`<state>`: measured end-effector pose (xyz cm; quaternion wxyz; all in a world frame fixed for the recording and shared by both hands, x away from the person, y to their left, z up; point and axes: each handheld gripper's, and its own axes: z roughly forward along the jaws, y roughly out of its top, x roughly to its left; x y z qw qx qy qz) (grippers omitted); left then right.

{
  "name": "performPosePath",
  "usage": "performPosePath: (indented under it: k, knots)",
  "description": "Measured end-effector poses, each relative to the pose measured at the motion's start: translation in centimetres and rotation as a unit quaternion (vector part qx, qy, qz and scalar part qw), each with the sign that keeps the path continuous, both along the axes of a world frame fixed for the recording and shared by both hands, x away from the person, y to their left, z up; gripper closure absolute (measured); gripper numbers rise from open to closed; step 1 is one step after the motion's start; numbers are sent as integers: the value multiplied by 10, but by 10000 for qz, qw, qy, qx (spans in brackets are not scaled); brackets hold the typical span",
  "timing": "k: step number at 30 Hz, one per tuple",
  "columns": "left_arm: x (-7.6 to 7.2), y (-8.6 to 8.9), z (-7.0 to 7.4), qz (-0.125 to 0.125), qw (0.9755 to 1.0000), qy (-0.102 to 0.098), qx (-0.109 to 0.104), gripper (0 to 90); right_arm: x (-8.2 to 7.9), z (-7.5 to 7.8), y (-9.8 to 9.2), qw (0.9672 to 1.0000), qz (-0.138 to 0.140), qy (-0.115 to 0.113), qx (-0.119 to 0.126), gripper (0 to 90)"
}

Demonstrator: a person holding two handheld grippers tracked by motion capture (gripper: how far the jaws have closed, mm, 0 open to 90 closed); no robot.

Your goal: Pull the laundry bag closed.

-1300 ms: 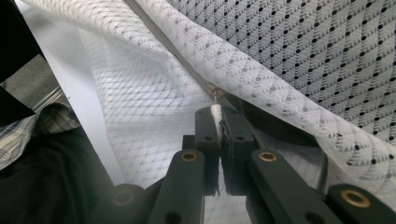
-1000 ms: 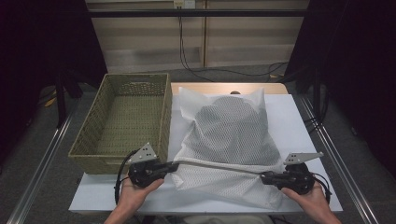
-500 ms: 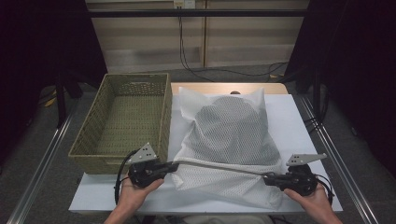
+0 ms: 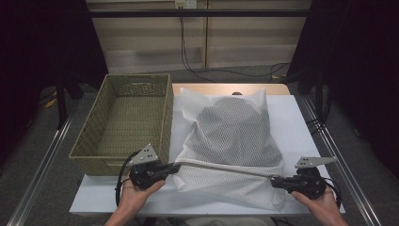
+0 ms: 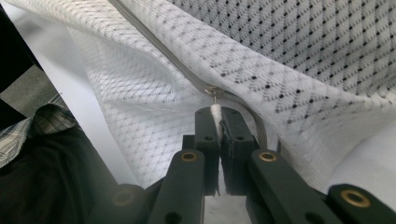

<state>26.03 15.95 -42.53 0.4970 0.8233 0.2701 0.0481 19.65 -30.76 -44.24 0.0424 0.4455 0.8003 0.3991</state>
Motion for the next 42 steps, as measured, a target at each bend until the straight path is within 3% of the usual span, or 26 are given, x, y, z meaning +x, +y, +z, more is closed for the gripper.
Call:
performPosePath:
  k: [17,28,29,42]
  knots:
    - [1,1,1,0,10000,-3,-9,871,-4,-2,-10,9999,-105,121,-10,868]
    - [1,0,2,16,10000,7,43,871,-8,-1,-20,9996,-256,70,-71,868]
    - [1,0,1,-4,10000,32,-34,871,-9,-1,-20,9996,-262,90,-89,868]
    - [5,1,4,50,10000,54,-39,871,-10,-3,-26,9991,-322,261,3,868]
